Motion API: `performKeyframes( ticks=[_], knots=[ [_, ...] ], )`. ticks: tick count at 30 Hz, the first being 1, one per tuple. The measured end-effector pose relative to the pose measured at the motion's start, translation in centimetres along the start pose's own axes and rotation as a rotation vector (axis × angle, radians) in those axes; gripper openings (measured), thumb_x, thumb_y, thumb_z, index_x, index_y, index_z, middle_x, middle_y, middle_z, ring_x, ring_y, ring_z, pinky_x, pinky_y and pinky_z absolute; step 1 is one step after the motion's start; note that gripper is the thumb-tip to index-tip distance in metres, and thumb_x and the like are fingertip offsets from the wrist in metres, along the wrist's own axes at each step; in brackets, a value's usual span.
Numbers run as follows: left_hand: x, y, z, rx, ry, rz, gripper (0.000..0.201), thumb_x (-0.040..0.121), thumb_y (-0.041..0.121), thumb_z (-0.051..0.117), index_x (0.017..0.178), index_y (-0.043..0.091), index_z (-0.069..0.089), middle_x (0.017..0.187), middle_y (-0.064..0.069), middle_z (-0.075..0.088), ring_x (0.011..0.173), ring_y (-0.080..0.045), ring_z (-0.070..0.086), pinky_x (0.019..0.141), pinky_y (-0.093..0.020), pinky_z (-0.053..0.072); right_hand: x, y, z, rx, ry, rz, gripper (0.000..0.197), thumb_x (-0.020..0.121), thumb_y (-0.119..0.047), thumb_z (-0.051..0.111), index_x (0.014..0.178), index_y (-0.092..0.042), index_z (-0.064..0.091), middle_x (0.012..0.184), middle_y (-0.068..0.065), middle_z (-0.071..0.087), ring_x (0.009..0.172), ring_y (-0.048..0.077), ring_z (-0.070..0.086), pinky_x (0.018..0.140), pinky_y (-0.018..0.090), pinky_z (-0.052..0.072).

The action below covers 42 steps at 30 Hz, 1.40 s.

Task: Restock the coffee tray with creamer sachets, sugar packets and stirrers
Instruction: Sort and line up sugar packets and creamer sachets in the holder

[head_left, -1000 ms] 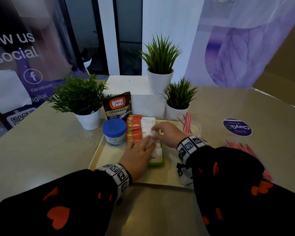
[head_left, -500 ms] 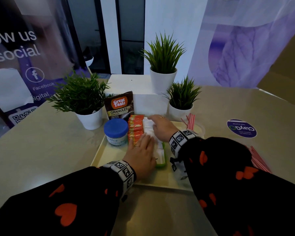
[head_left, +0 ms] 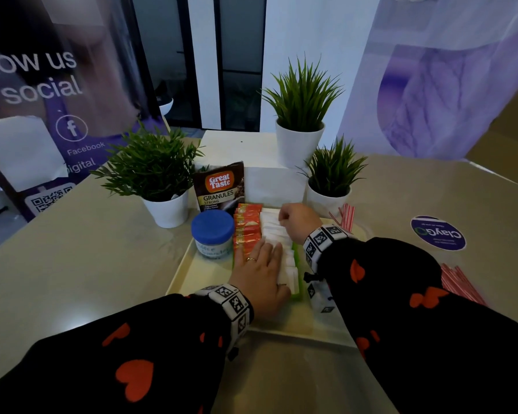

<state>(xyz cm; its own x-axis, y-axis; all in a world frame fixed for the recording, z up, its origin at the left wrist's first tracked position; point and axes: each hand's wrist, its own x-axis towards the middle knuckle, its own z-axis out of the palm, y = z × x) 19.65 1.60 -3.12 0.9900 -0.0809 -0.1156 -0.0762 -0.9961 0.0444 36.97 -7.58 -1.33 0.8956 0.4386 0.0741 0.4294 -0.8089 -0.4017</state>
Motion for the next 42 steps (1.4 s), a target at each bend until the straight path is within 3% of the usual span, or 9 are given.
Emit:
performKeyframes(
  ticks=[7, 11, 13, 18, 22, 25, 29, 35, 42],
  knots=[
    [0.1, -0.1, 0.0, -0.016, -0.044, -0.009, 0.084, 0.097, 0.06, 0.025, 0.159, 0.016, -0.008, 0.167, -0.008, -0.014, 0.152, -0.024, -0.018, 0.119, -0.062, -0.003, 0.9, -0.9, 0.0, 0.067, 0.012, -0.071, 0.013, 0.096, -0.024, 0.064, 0.095, -0.034, 0.072, 0.105, 0.002, 0.071, 0.108, 0.022, 0.061, 0.092, 0.031, 0.049],
    [0.0, -0.1, 0.4, -0.019, -0.022, -0.006, 0.086, 0.096, 0.068, 0.019, 0.159, 0.016, -0.007, 0.167, -0.008, -0.012, 0.153, -0.024, -0.017, 0.119, -0.062, -0.004, 0.9, -1.2, 0.2, -0.094, 0.015, -0.163, 0.025, 0.1, -0.019, 0.058, 0.116, -0.027, 0.075, 0.122, 0.006, 0.063, 0.122, 0.028, 0.048, 0.101, 0.038, 0.042],
    [-0.1, 0.0, 0.3, -0.017, -0.024, -0.011, 0.085, 0.097, 0.066, 0.019, 0.159, 0.015, -0.008, 0.167, -0.009, -0.013, 0.152, -0.024, -0.018, 0.119, -0.062, -0.005, 0.6, -1.3, 0.3, -0.036, 0.046, -0.177, 0.029, 0.101, -0.016, 0.053, 0.125, -0.024, 0.068, 0.133, 0.005, 0.056, 0.128, 0.027, 0.046, 0.107, 0.039, 0.039],
    [0.0, -0.2, -0.1, -0.023, -0.036, -0.052, 0.091, 0.096, 0.067, 0.025, 0.158, 0.012, -0.012, 0.166, -0.01, -0.018, 0.15, -0.027, -0.024, 0.119, -0.061, -0.006, -1.5, -1.3, 0.0, 0.223, -0.173, -0.204, 0.044, 0.106, -0.013, 0.044, 0.15, -0.015, 0.04, 0.152, 0.012, 0.044, 0.14, 0.028, 0.041, 0.116, 0.037, 0.032],
    [-0.6, -1.4, -1.0, -0.083, -0.011, -0.203, 0.124, 0.077, 0.087, 0.038, 0.156, 0.01, -0.018, 0.163, -0.01, -0.027, 0.149, -0.029, -0.027, 0.119, -0.062, -0.009, -3.1, 0.1, -1.7, 0.288, 0.028, -0.058, 0.021, 0.1, -0.014, 0.056, 0.12, -0.019, 0.063, 0.132, 0.005, 0.057, 0.125, 0.021, 0.052, 0.1, 0.03, 0.039],
    [-1.5, -2.3, -1.1, -0.141, -0.052, -0.316, 0.138, 0.066, 0.096, 0.038, 0.155, 0.009, -0.021, 0.162, -0.011, -0.028, 0.15, -0.029, -0.025, 0.119, -0.06, -0.007, -4.5, 0.5, -2.0, 0.249, -0.036, -0.055, 0.002, 0.092, -0.023, 0.072, 0.093, -0.023, 0.071, 0.111, -0.001, 0.061, 0.105, 0.016, 0.057, 0.089, 0.031, 0.045],
    [-2.6, -2.2, -0.8, -0.172, -0.115, -0.266, 0.132, 0.074, 0.09, 0.041, 0.154, 0.006, -0.023, 0.163, -0.013, -0.024, 0.151, -0.029, -0.019, 0.122, -0.054, -0.001, -5.1, -0.2, -1.2, 0.258, -0.144, -0.079, 0.012, 0.086, -0.019, 0.079, 0.096, -0.014, 0.074, 0.097, 0.0, 0.066, 0.085, 0.011, 0.058, 0.071, 0.023, 0.043],
    [-3.1, -2.4, -0.3, -0.292, -0.153, -0.208, 0.123, 0.084, 0.073, 0.054, 0.153, 0.01, -0.026, 0.161, -0.01, -0.031, 0.151, -0.027, -0.02, 0.125, -0.048, 0.002, -4.6, -1.8, -1.0, 0.223, -0.165, -0.168, 0.004, 0.088, -0.008, 0.073, 0.089, -0.011, 0.072, 0.089, 0.0, 0.066, 0.077, 0.01, 0.057, 0.065, 0.017, 0.043],
    [-3.1, -2.4, -0.2, -0.271, -0.145, -0.207, 0.123, 0.083, 0.075, 0.052, 0.153, 0.012, -0.026, 0.161, -0.009, -0.031, 0.152, -0.027, -0.018, 0.124, -0.05, 0.003, -4.3, -1.2, -1.8, -0.043, -0.196, -0.264, 0.008, 0.09, -0.01, 0.069, 0.091, -0.017, 0.074, 0.09, -0.002, 0.069, 0.087, 0.017, 0.063, 0.08, 0.031, 0.051]
  ],
)
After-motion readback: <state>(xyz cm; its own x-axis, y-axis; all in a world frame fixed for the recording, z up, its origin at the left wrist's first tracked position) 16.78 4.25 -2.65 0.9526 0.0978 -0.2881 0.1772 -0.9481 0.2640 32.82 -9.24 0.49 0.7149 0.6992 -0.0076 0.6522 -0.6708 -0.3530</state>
